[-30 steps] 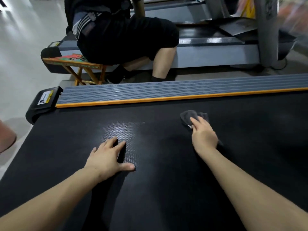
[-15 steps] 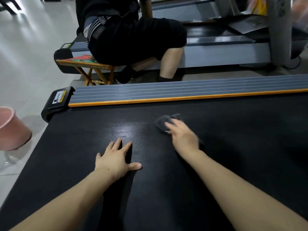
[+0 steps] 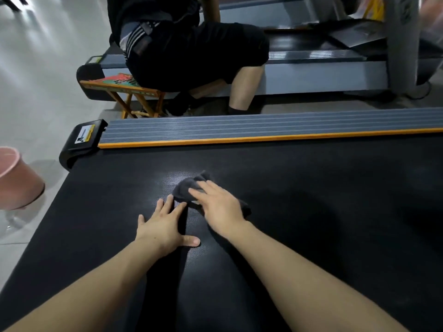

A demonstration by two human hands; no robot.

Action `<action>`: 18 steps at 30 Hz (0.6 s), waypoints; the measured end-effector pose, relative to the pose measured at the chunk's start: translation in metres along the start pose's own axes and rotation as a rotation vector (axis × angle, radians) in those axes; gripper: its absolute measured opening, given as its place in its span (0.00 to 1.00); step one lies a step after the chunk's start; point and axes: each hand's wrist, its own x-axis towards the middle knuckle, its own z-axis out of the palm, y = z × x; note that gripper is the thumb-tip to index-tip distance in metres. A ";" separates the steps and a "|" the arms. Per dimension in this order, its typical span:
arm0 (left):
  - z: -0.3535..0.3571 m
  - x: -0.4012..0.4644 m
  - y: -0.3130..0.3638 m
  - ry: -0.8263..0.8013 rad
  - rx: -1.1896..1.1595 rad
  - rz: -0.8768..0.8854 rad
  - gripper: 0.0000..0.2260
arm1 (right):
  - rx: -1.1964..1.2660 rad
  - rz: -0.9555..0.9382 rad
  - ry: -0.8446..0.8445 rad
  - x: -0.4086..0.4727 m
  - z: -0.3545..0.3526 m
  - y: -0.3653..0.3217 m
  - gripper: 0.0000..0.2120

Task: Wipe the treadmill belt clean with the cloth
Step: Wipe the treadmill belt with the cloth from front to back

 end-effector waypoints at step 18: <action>0.008 -0.006 0.003 0.016 0.141 0.031 0.50 | -0.025 0.141 0.071 -0.029 -0.005 -0.011 0.23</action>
